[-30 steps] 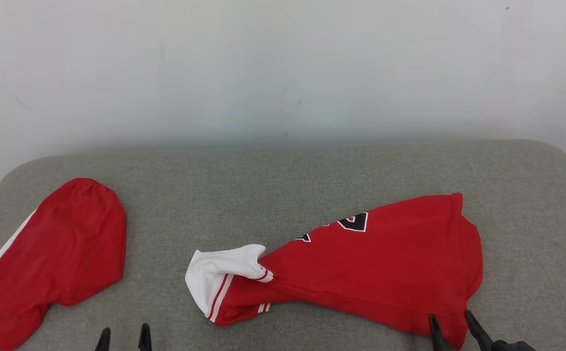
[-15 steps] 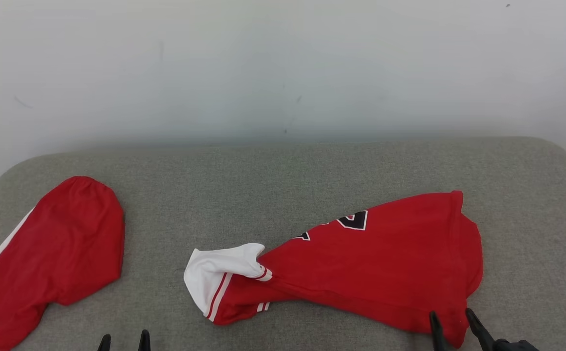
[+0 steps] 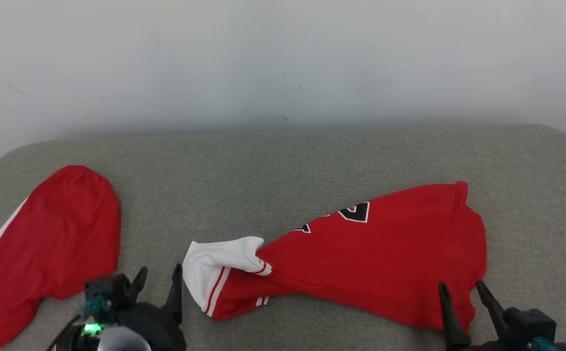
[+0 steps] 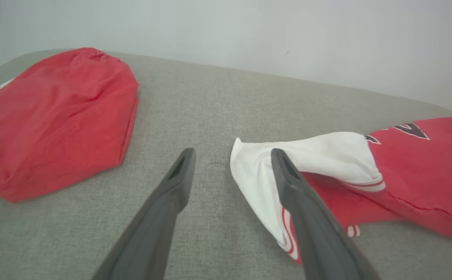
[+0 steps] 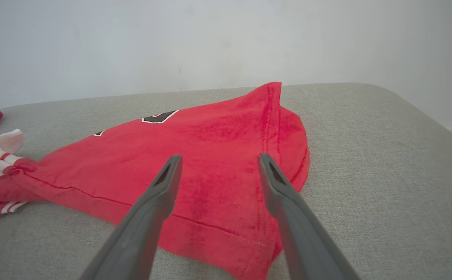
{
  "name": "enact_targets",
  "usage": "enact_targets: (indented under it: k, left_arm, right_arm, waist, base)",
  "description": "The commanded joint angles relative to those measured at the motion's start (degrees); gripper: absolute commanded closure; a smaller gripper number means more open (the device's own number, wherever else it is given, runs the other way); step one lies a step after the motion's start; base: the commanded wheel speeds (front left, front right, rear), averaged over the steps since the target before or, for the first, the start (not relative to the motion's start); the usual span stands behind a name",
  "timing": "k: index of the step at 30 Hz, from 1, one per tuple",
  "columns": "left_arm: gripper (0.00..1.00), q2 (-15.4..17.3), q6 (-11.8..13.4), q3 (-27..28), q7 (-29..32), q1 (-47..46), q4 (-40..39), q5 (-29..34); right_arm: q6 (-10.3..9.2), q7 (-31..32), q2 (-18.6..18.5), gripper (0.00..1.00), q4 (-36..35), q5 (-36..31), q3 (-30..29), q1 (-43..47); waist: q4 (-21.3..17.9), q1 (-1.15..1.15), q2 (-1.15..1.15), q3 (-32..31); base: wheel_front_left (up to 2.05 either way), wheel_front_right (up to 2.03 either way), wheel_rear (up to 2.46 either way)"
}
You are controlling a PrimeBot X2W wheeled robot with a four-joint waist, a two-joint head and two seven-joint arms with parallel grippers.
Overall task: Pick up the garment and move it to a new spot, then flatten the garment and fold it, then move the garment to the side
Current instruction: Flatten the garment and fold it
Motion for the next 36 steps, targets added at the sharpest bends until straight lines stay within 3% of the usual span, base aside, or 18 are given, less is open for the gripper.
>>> enact_targets:
  k: [1, 4, 13, 22, 23, 24, 25, 26, 32, 36]
  left_arm:
    - [0.00, 0.1, 0.7, 0.1, 2.8, -2.4, 1.8, -0.9]
    - [0.00, 0.2, 1.6, -0.1, 8.7, -7.9, 6.4, -1.3]
    - [0.00, 2.6, 4.6, -1.3, 18.9, -17.2, 16.2, 0.5]
    - [0.00, 4.2, 3.2, -4.3, 27.1, -19.0, 20.7, 1.6]
    - [0.10, 4.4, 2.8, -4.5, 28.1, -18.9, 21.0, 1.5]
    - [0.79, 4.6, 2.6, -4.5, 29.0, -19.0, 21.4, 1.2]
    - [0.79, 4.6, 2.6, -4.5, 29.0, -19.0, 21.4, 1.2]
    - [1.00, 4.8, 2.0, -4.6, 30.0, -19.1, 21.5, 0.8]
    - [1.00, 8.0, -0.3, -3.5, 33.2, -20.9, 18.6, -1.7]
    - [1.00, 9.8, -0.5, -2.7, 34.8, -20.5, 15.4, -2.5]
  right_arm:
    - [0.06, 0.2, 0.0, 0.00, -0.4, -0.2, 0.4, -0.9]
    - [0.06, 0.2, 0.0, 0.00, -0.9, -0.3, 1.6, -2.0]
    - [0.06, -0.6, 0.0, 0.00, -0.1, 1.2, 5.1, -3.8]
    - [0.06, -2.0, 0.0, 0.00, 1.2, 2.2, 6.3, -5.1]
    - [0.06, -2.0, 0.0, 0.00, 1.3, 2.3, 6.4, -5.2]
    - [0.06, -2.0, 0.0, 0.00, 1.4, 2.3, 6.4, -5.4]
    - [0.06, -2.0, 0.0, 0.00, 1.4, 2.3, 6.4, -5.4]
    - [0.06, -1.9, 0.0, 0.00, 1.4, 2.4, 6.3, -5.6]
    - [0.06, 2.9, 0.0, 0.00, 0.0, 3.2, 3.8, -4.7]
    - [0.06, 8.7, 0.0, 0.00, -1.6, 4.2, 2.7, -3.0]
  waist:
    - [-1.1, 0.00, -0.01, 1.4]
    - [-2.6, 0.00, -0.01, 3.1]
    - [-7.0, 0.00, -0.01, 7.5]
    - [-9.2, 0.00, -0.01, 9.4]
    - [-9.3, 0.00, -0.01, 9.6]
    - [-9.5, 0.00, -0.01, 9.8]
    - [-9.5, 0.00, -0.01, 9.8]
    - [-9.6, 0.00, -0.01, 10.0]
    - [-9.9, 0.00, -0.01, 11.3]
    - [-9.9, 0.00, -0.01, 11.6]
  base:
    - [0.00, 0.00, 0.00]
    - [0.00, 0.00, 0.00]
    - [0.00, 0.00, 0.00]
    - [0.00, 0.00, 0.00]
    - [0.00, 0.00, 0.00]
    - [0.00, 0.00, 0.00]
    - [0.00, 0.00, 0.00]
    - [0.00, 0.00, 0.00]
    - [0.00, 0.00, 0.00]
    - [0.00, 0.00, 0.00]
